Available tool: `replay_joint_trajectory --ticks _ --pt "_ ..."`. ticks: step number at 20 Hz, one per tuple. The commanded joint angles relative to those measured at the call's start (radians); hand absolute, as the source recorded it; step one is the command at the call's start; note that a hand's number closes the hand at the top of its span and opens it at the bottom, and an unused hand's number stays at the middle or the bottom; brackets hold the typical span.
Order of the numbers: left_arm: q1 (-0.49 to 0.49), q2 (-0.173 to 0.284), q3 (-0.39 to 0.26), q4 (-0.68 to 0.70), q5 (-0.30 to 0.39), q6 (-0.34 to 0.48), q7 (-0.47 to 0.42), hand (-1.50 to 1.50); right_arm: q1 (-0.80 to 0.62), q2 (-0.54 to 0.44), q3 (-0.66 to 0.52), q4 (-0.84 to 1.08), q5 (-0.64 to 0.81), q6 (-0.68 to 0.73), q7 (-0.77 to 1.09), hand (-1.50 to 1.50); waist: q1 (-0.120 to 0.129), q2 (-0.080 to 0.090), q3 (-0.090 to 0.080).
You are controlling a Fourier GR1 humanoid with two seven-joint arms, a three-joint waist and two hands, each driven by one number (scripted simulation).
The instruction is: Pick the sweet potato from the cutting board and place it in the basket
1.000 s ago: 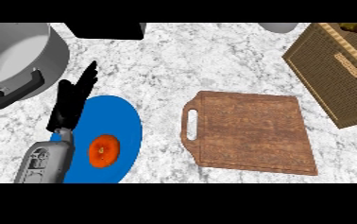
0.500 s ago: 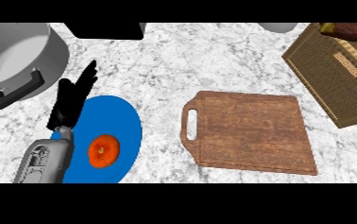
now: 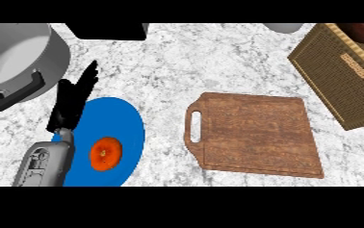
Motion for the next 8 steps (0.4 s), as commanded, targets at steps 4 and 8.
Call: replay_joint_trajectory --ticks 4,8 --pt "0.016 -0.002 -0.003 -0.005 -0.012 0.01 -0.013 0.0 0.104 -0.163 -0.088 0.068 -0.074 0.099 0.007 -1.5 -0.007 0.004 0.003" --pt "-0.019 0.008 0.012 0.04 -0.005 0.002 -0.034 0.0 0.161 -0.216 -0.129 0.084 -0.113 0.164 -0.041 -1.5 -0.017 0.011 0.005"
